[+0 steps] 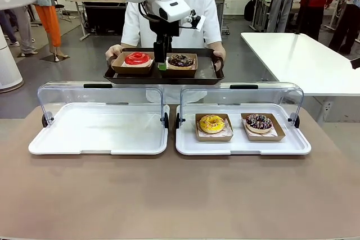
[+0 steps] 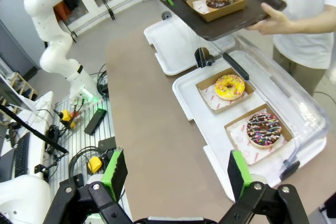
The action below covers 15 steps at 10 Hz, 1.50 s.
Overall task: Provide the desired donut to the person.
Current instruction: Place the picked Paper togo box onto the Handle tray extended by the person.
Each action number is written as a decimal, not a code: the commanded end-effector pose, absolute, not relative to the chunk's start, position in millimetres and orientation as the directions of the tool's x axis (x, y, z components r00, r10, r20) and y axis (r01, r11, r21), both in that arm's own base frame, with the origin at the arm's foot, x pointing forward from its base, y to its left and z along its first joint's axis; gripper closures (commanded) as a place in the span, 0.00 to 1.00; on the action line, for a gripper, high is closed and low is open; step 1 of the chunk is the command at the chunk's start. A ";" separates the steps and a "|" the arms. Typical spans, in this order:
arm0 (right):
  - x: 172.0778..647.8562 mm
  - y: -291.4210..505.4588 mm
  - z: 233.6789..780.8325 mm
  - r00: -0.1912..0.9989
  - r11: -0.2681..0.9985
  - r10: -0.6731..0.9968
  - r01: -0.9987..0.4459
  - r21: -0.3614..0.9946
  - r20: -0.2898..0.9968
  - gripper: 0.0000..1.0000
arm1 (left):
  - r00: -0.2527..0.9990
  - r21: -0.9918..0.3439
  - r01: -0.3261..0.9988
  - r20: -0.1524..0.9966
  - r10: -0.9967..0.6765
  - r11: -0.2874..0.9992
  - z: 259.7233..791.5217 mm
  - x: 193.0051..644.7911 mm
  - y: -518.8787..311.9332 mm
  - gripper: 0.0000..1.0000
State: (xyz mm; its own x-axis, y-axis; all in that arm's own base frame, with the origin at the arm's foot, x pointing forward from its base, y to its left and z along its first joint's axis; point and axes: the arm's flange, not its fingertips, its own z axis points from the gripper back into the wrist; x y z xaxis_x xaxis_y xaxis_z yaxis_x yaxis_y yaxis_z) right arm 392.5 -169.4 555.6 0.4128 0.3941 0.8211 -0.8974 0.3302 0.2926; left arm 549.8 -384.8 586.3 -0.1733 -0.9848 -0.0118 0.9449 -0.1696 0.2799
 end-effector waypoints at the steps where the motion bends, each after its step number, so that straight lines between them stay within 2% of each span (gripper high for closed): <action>1: 392.5 -168.7 555.7 0.415 0.330 0.385 -0.896 0.297 0.825 0.00 | -0.237 0.295 0.932 0.058 -0.970 -0.210 604.9 505.4 -344.9 0.00; 4: 392.5 -168.7 555.7 0.415 0.330 0.385 -0.896 0.297 0.825 0.00 | -0.237 0.282 0.938 0.106 -0.966 -0.199 616.9 455.5 -290.2 0.00; 10: 392.5 -168.7 555.7 0.415 0.330 0.385 -0.896 0.297 0.825 0.00 | -0.211 0.338 0.926 0.098 -0.973 -0.167 607.7 374.5 -223.1 0.00; 13: 392.5 -168.7 555.7 0.415 0.330 0.385 -0.896 0.297 0.825 0.00 | -0.170 0.326 0.937 0.109 -0.979 -0.126 597.6 371.9 -211.9 0.00; 15: 392.5 -168.7 555.7 0.415 0.330 0.385 -0.896 0.297 0.825 0.00 | -0.183 0.321 0.935 0.082 -0.980 -0.148 611.1 375.2 -217.2 0.00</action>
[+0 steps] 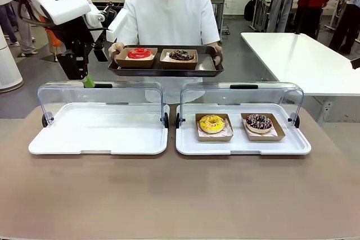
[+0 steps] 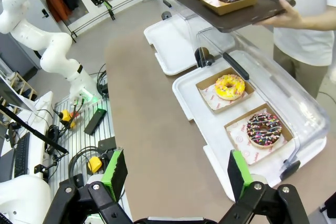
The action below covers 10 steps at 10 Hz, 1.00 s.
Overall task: Provide the desired donut to the person.
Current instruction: Place the picked Paper togo box onto the Handle tray extended by the person.
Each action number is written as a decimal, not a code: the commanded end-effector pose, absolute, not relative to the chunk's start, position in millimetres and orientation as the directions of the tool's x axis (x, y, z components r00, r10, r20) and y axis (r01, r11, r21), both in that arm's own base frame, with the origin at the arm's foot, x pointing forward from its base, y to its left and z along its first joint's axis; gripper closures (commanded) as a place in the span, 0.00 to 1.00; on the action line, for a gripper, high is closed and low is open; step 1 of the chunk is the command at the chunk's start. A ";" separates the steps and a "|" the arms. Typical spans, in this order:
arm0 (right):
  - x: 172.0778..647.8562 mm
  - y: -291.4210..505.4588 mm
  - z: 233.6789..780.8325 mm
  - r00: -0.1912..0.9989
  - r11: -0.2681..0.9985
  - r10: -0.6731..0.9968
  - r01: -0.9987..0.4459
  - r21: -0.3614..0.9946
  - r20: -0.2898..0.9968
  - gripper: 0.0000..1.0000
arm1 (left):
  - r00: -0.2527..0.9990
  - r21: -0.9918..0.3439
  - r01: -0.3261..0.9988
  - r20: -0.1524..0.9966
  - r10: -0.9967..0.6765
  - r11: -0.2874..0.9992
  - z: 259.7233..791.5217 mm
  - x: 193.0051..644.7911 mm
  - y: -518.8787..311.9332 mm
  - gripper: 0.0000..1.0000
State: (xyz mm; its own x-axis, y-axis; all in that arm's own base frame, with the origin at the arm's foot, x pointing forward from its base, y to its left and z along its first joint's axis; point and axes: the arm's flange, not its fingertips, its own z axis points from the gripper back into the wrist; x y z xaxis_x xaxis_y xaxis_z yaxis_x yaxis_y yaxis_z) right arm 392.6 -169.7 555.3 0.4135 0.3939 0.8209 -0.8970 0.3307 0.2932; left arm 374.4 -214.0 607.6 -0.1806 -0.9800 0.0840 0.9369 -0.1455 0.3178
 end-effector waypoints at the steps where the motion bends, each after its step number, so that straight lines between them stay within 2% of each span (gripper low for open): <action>1: 392.5 -168.7 555.7 0.415 0.330 0.385 -0.896 0.297 0.825 0.00 | -0.183 0.321 0.935 0.082 -0.980 -0.148 611.1 375.2 -217.2 0.00; 10: 392.5 -168.7 555.7 0.415 0.330 0.385 -0.896 0.297 0.825 0.00 | -0.183 0.321 0.935 0.082 -0.980 -0.148 611.1 375.2 -217.2 0.00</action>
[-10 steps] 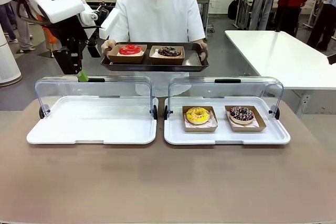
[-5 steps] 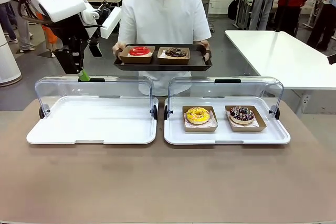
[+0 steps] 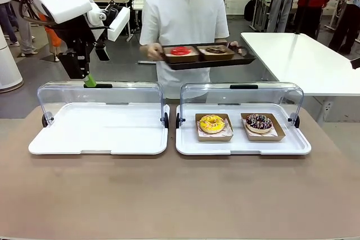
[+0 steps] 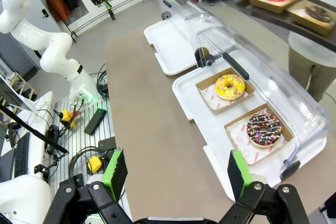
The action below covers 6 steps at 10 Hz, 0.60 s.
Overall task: Provide the desired donut to the person.
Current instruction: Place the picked Paper togo box onto the Handle tray extended by the person.
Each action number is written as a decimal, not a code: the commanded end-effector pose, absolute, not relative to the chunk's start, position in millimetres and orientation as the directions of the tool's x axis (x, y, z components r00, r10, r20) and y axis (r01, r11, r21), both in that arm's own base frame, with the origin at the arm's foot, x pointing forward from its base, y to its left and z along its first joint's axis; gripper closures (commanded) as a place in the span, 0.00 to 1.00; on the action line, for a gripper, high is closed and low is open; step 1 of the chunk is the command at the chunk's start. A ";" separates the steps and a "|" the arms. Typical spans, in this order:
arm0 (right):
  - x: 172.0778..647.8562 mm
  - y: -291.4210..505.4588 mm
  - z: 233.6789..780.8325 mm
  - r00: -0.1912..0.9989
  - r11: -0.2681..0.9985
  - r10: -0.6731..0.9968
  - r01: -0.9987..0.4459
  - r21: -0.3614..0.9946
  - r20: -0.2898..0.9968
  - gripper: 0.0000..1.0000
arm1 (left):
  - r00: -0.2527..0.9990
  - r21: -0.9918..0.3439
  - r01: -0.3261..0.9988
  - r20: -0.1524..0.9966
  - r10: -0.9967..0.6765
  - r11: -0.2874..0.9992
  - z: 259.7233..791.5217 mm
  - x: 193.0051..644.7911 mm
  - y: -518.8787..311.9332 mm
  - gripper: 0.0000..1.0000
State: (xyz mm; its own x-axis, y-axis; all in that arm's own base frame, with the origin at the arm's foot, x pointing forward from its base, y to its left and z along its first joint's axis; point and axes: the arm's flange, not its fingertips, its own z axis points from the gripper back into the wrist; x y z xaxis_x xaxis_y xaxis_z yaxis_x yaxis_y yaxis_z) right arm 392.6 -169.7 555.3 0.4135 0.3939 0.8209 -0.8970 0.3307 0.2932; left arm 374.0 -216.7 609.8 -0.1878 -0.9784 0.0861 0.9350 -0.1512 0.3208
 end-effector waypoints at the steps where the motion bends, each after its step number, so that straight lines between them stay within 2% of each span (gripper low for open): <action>1: 392.5 -168.7 555.7 0.415 0.330 0.385 -0.896 0.297 0.825 0.00 | -0.183 0.321 0.935 0.082 -0.980 -0.148 611.1 375.2 -217.2 0.00; 5: 392.5 -168.7 555.7 0.415 0.330 0.385 -0.896 0.297 0.825 0.00 | -0.188 0.321 0.935 0.086 -0.978 -0.151 609.8 374.0 -216.7 0.00; 6: 392.5 -168.7 555.7 0.415 0.330 0.385 -0.896 0.297 0.825 0.00 | -0.150 0.315 0.945 0.167 -0.974 -0.092 617.8 386.1 -190.6 0.00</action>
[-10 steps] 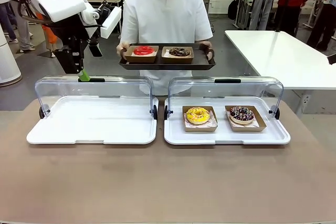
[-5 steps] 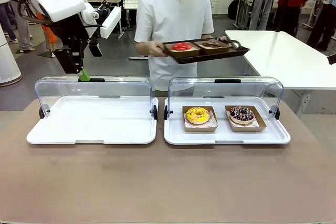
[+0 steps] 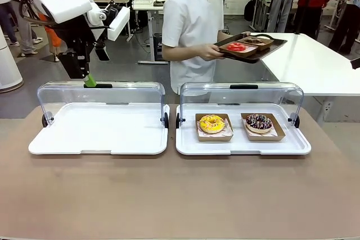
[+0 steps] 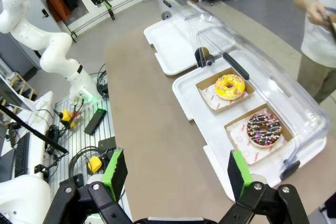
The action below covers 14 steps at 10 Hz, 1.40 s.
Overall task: Provide the desired donut to the person.
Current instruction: Place the picked Paper togo box onto the Handle tray extended by the person.
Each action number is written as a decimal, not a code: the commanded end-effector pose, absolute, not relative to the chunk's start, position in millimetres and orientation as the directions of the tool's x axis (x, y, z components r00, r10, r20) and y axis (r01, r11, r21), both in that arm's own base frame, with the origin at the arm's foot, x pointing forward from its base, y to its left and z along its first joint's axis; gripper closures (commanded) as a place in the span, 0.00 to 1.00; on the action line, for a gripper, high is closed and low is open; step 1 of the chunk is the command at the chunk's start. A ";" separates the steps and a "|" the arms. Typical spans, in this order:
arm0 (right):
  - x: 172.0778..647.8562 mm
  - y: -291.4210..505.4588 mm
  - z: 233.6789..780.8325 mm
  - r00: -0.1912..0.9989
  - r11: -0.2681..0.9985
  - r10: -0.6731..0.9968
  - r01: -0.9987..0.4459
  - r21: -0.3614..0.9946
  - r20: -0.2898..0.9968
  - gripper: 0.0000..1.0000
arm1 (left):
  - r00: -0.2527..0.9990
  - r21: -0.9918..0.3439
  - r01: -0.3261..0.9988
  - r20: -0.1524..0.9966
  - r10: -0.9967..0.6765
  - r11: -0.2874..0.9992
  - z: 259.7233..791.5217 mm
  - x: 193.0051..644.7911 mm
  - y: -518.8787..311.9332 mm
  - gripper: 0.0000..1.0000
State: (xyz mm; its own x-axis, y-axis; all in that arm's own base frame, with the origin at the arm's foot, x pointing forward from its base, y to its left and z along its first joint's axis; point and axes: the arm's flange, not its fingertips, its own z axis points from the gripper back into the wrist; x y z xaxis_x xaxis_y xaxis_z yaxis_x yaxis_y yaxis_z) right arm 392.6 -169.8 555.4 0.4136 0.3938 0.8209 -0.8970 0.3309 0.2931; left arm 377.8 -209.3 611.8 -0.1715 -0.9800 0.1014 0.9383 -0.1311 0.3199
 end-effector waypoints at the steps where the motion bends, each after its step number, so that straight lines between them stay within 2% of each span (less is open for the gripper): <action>1: 392.5 -168.7 555.7 0.415 0.330 0.385 -0.896 0.297 0.825 0.00 | -0.110 0.290 0.956 0.265 -0.958 -0.030 618.3 389.4 -161.6 0.00; 4: 392.5 -168.7 555.7 0.415 0.330 0.385 -0.896 0.297 0.825 0.00 | 0.010 0.193 0.974 0.487 -0.873 0.119 601.5 394.7 -55.5 0.00; 5: 392.5 -168.7 555.7 0.415 0.330 0.385 -0.896 0.297 0.825 0.00 | 0.001 0.181 0.976 0.551 -0.835 0.121 597.9 393.2 -24.4 0.00; 7: 392.5 -168.7 555.7 0.415 0.330 0.385 -0.896 0.297 0.825 0.00 | 0.010 0.119 0.982 0.748 -0.663 0.150 577.1 379.6 25.9 0.00; 8: 392.5 -168.7 555.7 0.415 0.330 0.385 -0.896 0.297 0.825 0.00 | 0.005 0.089 0.988 0.797 -0.604 0.127 563.1 382.4 43.5 0.00; 10: 392.5 -168.7 555.7 0.415 0.330 0.385 -0.896 0.297 0.825 0.00 | 0.042 0.091 0.975 0.819 -0.572 0.203 537.3 379.7 60.0 0.00; 11: 392.5 -168.7 555.7 0.415 0.330 0.385 -0.896 0.297 0.825 0.00 | 0.074 0.111 0.964 0.755 -0.651 0.240 538.4 381.4 47.6 0.00; 12: 392.5 -168.7 555.7 0.415 0.330 0.385 -0.896 0.297 0.825 0.00 | 0.039 0.086 0.978 0.819 -0.572 0.190 549.6 376.2 64.4 0.00; 14: 392.5 -168.7 555.7 0.415 0.330 0.385 -0.896 0.297 0.825 0.00 | 0.039 0.086 0.978 0.819 -0.572 0.190 549.6 376.2 64.4 0.00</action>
State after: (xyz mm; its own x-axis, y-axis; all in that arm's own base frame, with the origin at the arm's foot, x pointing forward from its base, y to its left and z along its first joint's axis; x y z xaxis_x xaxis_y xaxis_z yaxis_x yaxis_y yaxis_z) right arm 392.3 -170.2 555.4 0.4139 0.3934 0.8209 -0.8966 0.3321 0.2929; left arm 376.5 62.4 546.3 0.0689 -0.5919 0.8031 0.9765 0.2050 0.0673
